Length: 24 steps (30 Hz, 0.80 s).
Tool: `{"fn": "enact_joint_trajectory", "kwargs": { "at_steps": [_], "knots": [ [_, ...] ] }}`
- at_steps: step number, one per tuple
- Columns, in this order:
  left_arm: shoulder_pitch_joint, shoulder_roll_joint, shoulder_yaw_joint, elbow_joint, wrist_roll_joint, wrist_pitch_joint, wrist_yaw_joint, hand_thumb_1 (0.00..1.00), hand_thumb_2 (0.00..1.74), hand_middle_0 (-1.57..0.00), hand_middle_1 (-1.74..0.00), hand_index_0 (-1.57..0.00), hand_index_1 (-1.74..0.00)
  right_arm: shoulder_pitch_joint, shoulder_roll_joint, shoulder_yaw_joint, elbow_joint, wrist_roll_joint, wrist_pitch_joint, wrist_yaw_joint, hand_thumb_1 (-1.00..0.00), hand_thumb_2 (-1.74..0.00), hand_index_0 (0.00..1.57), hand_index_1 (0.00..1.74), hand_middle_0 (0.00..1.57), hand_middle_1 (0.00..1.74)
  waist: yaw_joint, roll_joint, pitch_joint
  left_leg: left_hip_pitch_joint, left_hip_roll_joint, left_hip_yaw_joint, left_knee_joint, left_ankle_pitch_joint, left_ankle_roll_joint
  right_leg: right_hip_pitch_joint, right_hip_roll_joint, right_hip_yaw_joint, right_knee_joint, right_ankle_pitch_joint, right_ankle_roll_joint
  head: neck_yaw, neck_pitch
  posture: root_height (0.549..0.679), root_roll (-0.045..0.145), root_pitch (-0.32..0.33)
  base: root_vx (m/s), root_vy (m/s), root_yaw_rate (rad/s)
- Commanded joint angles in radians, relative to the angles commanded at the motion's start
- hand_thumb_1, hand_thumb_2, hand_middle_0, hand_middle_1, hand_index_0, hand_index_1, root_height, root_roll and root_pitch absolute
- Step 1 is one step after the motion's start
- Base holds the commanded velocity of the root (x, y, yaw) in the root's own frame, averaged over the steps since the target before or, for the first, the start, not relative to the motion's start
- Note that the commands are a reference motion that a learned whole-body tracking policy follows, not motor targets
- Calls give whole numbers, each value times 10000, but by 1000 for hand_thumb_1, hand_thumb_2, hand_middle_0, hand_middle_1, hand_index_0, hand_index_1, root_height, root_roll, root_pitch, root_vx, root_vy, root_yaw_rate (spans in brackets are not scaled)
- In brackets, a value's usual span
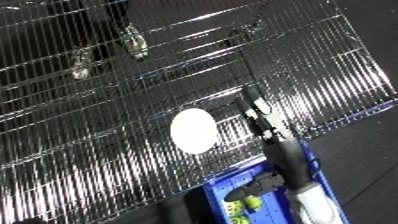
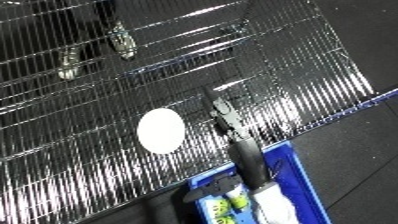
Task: Pick up the object and place it into the box
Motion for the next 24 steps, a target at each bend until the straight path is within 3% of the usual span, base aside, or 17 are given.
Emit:
{"fn": "enact_joint_trajectory", "kwargs": {
  "at_steps": [9, 13, 24],
  "knots": [
    [-170, 172, -76, -110, 135, 230, -23, 1000, 1740, -1570, -1740, -1570, -1740, -349, 25, 153, 386, -276, -130, -449, 0, 0, 0, 0, 0, 0, 242, -75, 0, -254, 43, -71, 77, 69, 2, -193, -84, -197, 86, 48, 93, -230, -191, 634, 52, 60, -4, -34, 92],
    [-291, 231, -143, -58, 178, 288, -19, 1000, 1740, -1570, -1740, -1570, -1740, -606, 19, 186, 600, -404, -153, -831, 0, 0, 0, 0, 0, 0, 302, -72, 0, -491, 60, -74, 259, 34, 5, -417, -127, -251, 244, 49, 103, -222, -353, 631, 49, 67, -11, -20, 67],
    [-420, 313, -187, -57, 149, 352, -61, 1000, 1740, -1570, -1740, -1570, -1740, -951, 61, 250, 1189, -727, -140, -1616, 0, 0, 0, 0, 0, 0, 402, 17, 0, -955, 60, -23, 379, 11, 35, -932, -182, -306, 411, 67, 112, 156, 67, 628, 48, 98, -15, 4, 37]
  ]
}}
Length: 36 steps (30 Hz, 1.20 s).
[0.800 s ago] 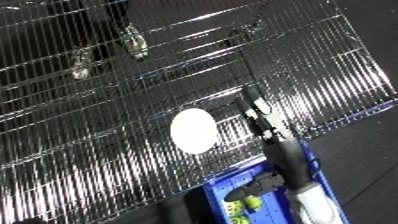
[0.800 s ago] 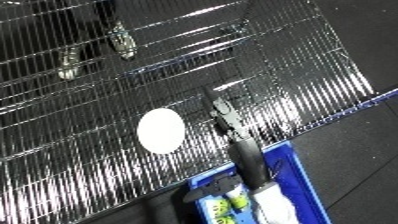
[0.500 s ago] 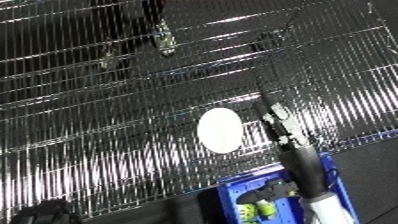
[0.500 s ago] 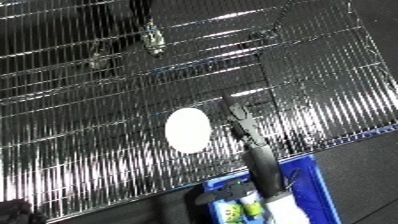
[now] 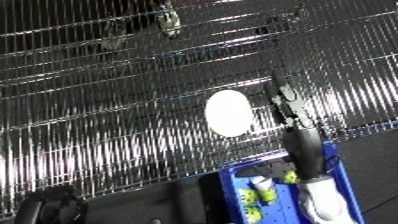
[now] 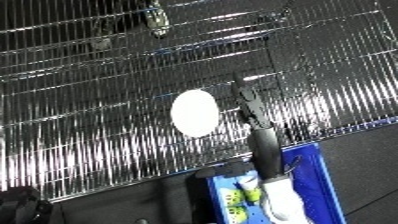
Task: Pick up the object and place it into the box
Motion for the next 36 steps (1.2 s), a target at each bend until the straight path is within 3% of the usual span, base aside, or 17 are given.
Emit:
{"fn": "enact_joint_trajectory", "kwargs": {
  "at_steps": [8, 13, 28, 36],
  "knots": [
    [-253, 81, -167, 22, -63, 33, 64, 1000, 1740, -1570, -1740, -1570, -1740, -466, -67, 214, 576, 82, -86, -270, 0, 0, 0, 0, 0, 0, 61, 98, 0, -536, -46, 47, 427, -142, 4, -528, -56, -32, 381, -37, -4, 266, 304, 622, 48, 119, -24, 0, 28],
    [-393, 66, -272, -3, -66, 80, 131, 1000, 1740, -1570, -1740, -1570, -1740, -829, -91, 320, 765, 213, -79, -257, 0, 0, 0, 0, 0, 0, 89, 158, 0, -923, -71, 75, 699, -249, 24, -936, -33, -32, 678, -111, -28, 450, 576, 617, 46, 138, -28, 6, 12],
    [-914, 36, -505, 95, -94, 95, 317, 1000, 1740, -1570, -1740, -1570, -1740, -2063, -123, 731, 1762, 1000, -242, 134, 0, 0, 0, 0, 0, 0, 243, 349, 0, -1670, -108, 127, 1245, -468, 90, -1751, -25, -56, 1272, -266, -71, 1149, 1195, 606, 44, 175, -12, 7, 13],
    [-1083, 62, -589, 149, -163, 99, 388, 1000, 1740, -1570, -1740, -1570, -1740, -2789, -231, 917, 2286, 1460, -197, 464, 0, 0, 0, 0, 0, 0, 363, 435, 0, -1804, -133, 123, 1299, -495, 113, -1932, -46, -83, 1390, -308, -98, 1420, 1421, 603, 44, 184, 9, 8, 26]
  ]
}}
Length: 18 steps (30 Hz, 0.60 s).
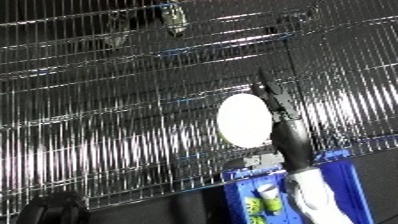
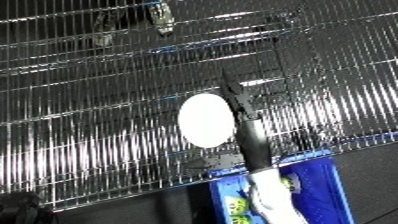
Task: Pick up the object and place it into the box
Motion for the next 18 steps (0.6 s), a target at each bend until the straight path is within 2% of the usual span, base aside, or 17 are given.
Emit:
{"fn": "enact_joint_trajectory", "kwargs": {
  "at_steps": [2, 9, 16, 18],
  "knots": [
    [-39, 14, -13, 16, -35, 8, 31, 1000, 1740, -1570, -1740, -1570, -1740, -188, -17, 53, 140, 74, 43, 77, 0, 0, 0, 0, 0, 0, 33, 26, 0, -42, -15, -5, 3, 0, 4, -51, 8, -6, 29, -18, -15, 81, -24, 603, 44, 187, 4, 7, 36],
    [-43, 67, -16, -14, -149, 47, -5, 1000, 1740, -1570, -1740, -1570, -1740, -478, 0, 185, 402, 361, 32, 375, -350, -609, 549, 609, 549, 609, 96, 75, 0, -85, -42, -23, -42, 6, 14, -128, 38, -18, 62, -58, -50, 209, -71, 602, 44, 195, 10, 3, 31],
    [8, 41, -73, -4, -90, -92, -16, 1000, 1740, -1570, -1740, -1570, -1740, -413, 37, 196, 424, 292, -9, 319, -700, -1218, 1099, 1218, 1099, 1218, 76, 48, 0, 41, -48, -33, -250, 81, 5, 7, 69, -29, -144, 7, -37, 271, 23, 605, 44, 196, 1, -14, 7],
    [6, 43, -66, 0, -72, -109, -1, 1000, 1740, -1570, -1740, -1570, -1740, -390, 31, 185, 391, 263, 16, 237, -700, -1218, 1099, 1218, 1099, 1218, 57, 31, 0, 101, -37, -31, -317, 101, -3, 73, 77, -30, -221, 29, -36, 304, 21, 607, 44, 195, -11, -25, -16]
  ]
}}
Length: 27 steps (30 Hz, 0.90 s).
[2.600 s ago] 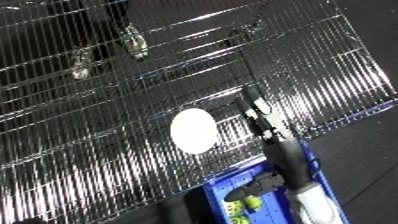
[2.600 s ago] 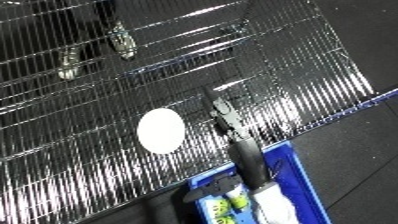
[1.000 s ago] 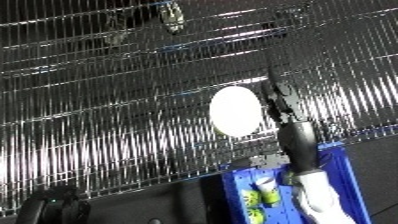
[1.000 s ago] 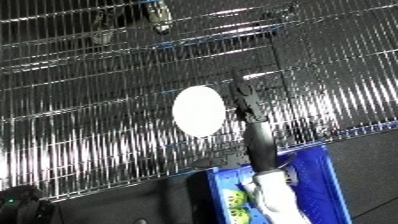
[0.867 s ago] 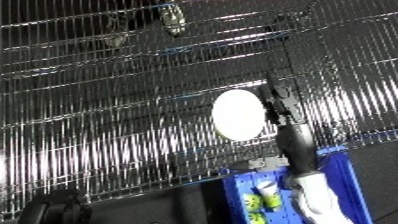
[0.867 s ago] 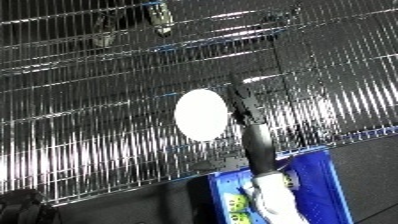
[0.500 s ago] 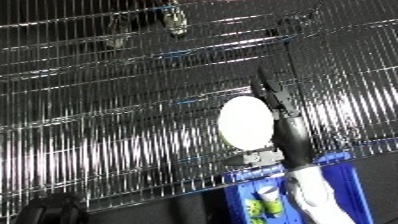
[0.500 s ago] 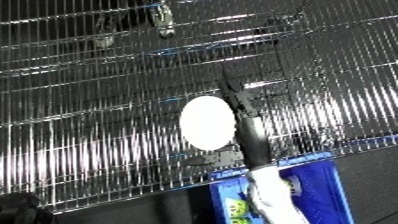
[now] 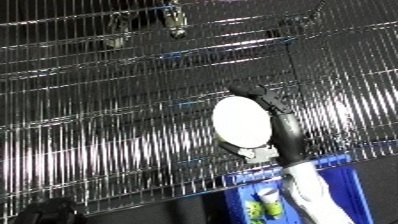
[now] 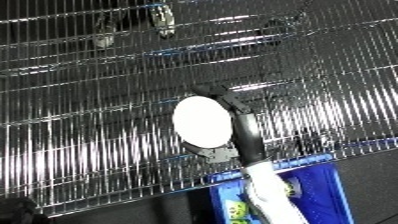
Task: Pick up the object and place it into the box
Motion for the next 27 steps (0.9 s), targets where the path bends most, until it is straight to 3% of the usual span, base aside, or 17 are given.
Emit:
{"fn": "enact_joint_trajectory", "kwargs": {
  "at_steps": [9, 14, 22, 27],
  "knots": [
    [302, 78, 240, -137, 63, -99, -76, 1000, 1740, -1570, -1740, -1570, -1740, 544, -22, -271, -824, -408, -98, -440, -700, -1218, 1099, 1218, 1099, 1218, -210, -124, 0, 530, 74, 2, -341, 7, 2, 501, 80, 62, -371, 56, -17, 345, -6, 614, 45, 176, -6, -22, -61],
    [755, 108, 526, -296, 165, -181, -221, 1000, 1740, -1570, -1740, -1570, -1740, 1459, 59, -721, -1913, -777, -247, -790, -700, -1218, 1099, 1218, 1099, 1218, -462, -227, 0, 959, 140, 63, -475, -72, 7, 929, 140, 183, -626, 90, -3, 581, -140, 619, 46, 155, 10, -12, -135],
    [1416, 151, 1174, -619, 275, -124, -581, 1000, 1740, -1570, -1740, -1570, -1740, 3196, 164, -1632, -3420, -1261, -700, -1337, -700, -1218, 1099, 1218, 1099, 1218, -948, -335, 0, 1833, 282, 267, -814, -190, 32, 1763, 225, 476, -1172, 173, 60, 1256, -410, 629, 50, 119, 14, 12, -186],
    [1665, 132, 1419, -789, 287, -49, -765, 1000, 1740, -1570, -1740, -1570, -1740, 4053, 144, -2199, -3829, -1044, -827, -1944, -700, -1218, 1099, 1218, 1099, 1218, -1223, -372, 0, 2317, 363, 417, -950, -290, 55, 2261, 218, 638, -1529, 246, 101, 1881, -528, 635, 53, 97, 14, 26, -198]
  ]
}}
